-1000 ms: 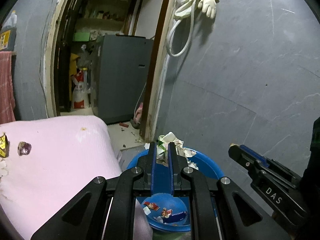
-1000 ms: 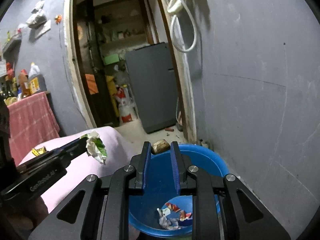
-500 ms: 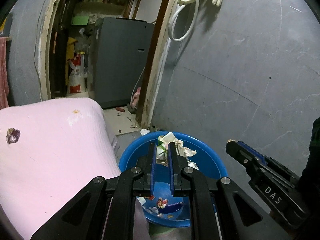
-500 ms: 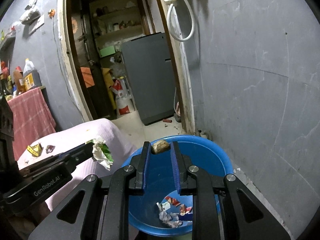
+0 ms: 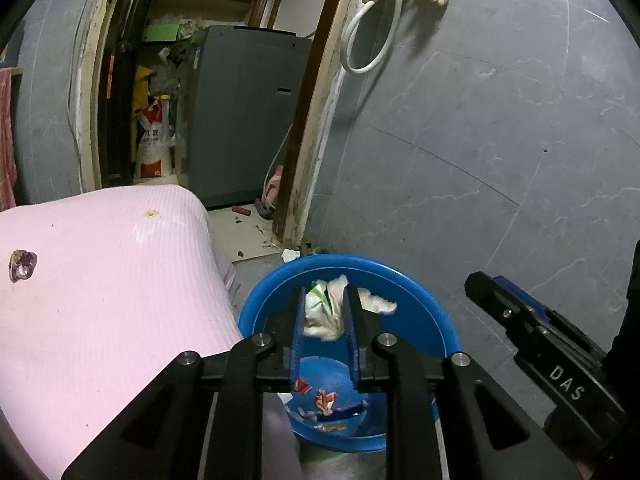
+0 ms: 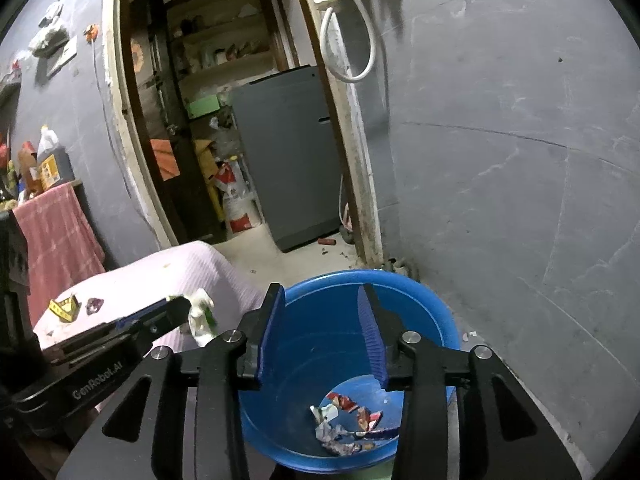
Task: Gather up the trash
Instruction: 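Open the left tool over the basin, dropping the green scrap, then move both open tools back to the yellow wrapper and onion skin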
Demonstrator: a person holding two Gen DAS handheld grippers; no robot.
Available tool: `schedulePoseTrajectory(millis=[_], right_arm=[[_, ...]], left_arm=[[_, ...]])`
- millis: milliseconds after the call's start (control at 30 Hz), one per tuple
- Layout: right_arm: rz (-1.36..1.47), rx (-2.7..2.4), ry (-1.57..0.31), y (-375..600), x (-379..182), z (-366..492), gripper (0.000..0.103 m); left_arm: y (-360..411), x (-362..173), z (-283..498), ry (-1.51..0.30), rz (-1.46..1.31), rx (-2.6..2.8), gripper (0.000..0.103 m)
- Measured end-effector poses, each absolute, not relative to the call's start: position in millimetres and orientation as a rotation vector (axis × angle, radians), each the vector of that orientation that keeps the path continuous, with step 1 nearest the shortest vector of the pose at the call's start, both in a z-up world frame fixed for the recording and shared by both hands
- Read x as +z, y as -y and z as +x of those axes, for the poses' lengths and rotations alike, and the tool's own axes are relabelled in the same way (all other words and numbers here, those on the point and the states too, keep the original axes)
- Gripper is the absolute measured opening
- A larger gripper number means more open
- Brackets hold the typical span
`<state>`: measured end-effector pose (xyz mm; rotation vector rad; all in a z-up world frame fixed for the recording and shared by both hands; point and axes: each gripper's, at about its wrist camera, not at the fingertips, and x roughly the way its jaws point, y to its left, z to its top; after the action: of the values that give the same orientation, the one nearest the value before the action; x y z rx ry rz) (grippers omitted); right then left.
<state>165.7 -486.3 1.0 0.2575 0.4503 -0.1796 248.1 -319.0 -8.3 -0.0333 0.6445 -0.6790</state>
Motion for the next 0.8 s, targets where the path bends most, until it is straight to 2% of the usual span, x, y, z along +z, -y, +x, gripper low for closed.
schedulePoseTrajectory(millis=[67, 200, 333, 367, 433, 567, 633, 667, 700, 800], right_arm=[[0.254, -0.19, -0.436, 486.4, 2.7, 163.5, 0.046], [0.254, -0.2, -0.414, 486.8, 5.2, 161.2, 0.052], [0.243, -0.188, -0.388, 484.4, 9.4, 157.9, 0.075], [0.238, -0.188, -0.369, 483.0, 12.2, 155.2, 0.076], [0.229, -0.187, -0.349, 481.9, 15.5, 151.8, 0.077], [0.226, -0.178, -0.296, 477.7, 22.4, 145.8, 0.085], [0.226, -0.17, -0.277, 475.5, 24.4, 144.0, 0.091], [0.223, -0.162, -0.262, 472.8, 26.1, 143.0, 0.098], [0.221, -0.158, -0.252, 470.4, 27.5, 143.0, 0.102], [0.204, -0.12, -0.17, 455.9, 36.8, 138.3, 0.103]], left_arm=[[318.5, -8.6, 249.4, -0.645, -0.032, -0.676, 0.018], [312.2, -7.6, 249.4, -0.636, -0.053, -0.668, 0.033], [302.9, -2.0, 246.4, -0.626, -0.076, -0.647, 0.037], [299.9, 0.2, 245.4, -0.622, -0.075, -0.634, 0.04], [292.7, 4.7, 243.0, -0.61, -0.08, -0.609, 0.056], [270.7, 18.9, 238.5, -0.568, -0.094, -0.569, 0.061], [257.7, 26.0, 236.1, -0.545, -0.104, -0.532, 0.088], [249.5, 29.7, 233.5, -0.526, -0.116, -0.511, 0.095], [239.0, 33.9, 229.8, -0.493, -0.135, -0.483, 0.1], [215.6, 44.3, 220.0, -0.42, -0.159, -0.427, 0.101]])
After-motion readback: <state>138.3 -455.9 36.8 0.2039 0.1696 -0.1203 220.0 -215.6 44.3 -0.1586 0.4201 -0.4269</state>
